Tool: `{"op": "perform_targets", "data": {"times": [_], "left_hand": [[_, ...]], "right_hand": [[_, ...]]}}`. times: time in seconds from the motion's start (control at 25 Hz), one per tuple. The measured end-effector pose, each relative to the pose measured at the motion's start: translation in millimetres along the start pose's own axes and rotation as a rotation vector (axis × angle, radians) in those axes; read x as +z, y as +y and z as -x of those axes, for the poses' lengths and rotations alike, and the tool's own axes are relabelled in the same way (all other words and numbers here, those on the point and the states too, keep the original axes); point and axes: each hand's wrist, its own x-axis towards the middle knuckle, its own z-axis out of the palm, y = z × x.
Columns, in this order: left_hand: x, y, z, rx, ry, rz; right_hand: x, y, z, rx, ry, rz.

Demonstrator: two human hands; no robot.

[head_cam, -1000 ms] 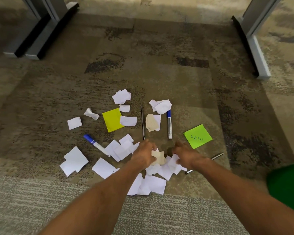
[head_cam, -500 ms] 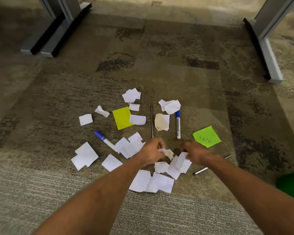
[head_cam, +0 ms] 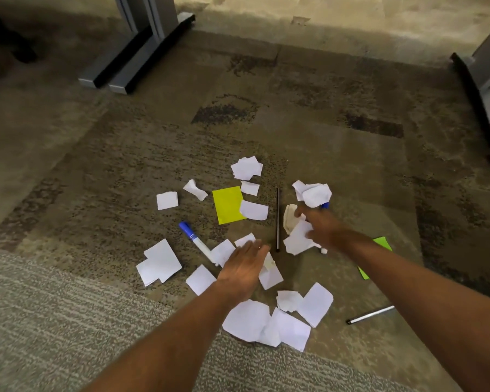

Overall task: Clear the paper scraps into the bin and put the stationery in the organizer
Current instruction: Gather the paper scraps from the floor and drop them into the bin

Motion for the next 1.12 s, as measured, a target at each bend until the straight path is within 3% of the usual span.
{"op": "perform_targets", "data": {"times": [0.16,0.48,0.68,0.84,0.92,1.0,1.12], "left_hand": [[8.7,-1.0,-1.1,-0.023,-0.039,0.005],[-1.6,1.6,-8.6,-0.039,0.061,0.074],[-4.5,-4.9,-3.3,0.03,0.161,0.049],[-17.0,1.4,-13.6,-0.126,0.028,0.449],[-25.7,2.8,-28.5,-0.235,0.105,0.681],[-37.4,0.2,-50.7,-0.32,0.194,0.747],[-54.6,-11.0,-80.3,-0.424,0.2,0.776]], "right_hand": [[0.8,-8.2,-21.9,0.024,-0.048,0.071],[11.0,-21.5,-37.5,0.019,0.07,0.288],[2.8,-13.1,-31.7,0.022,0.067,0.222],[-19.3,-3.6,-29.6,-0.008,0.015,-0.017],[-36.5,3.2,-28.2,0.034,0.102,-0.119],[-52.5,13.1,-28.8,0.107,0.191,-0.18],[-66.4,27.3,-32.1,0.156,0.219,-0.163]]}}
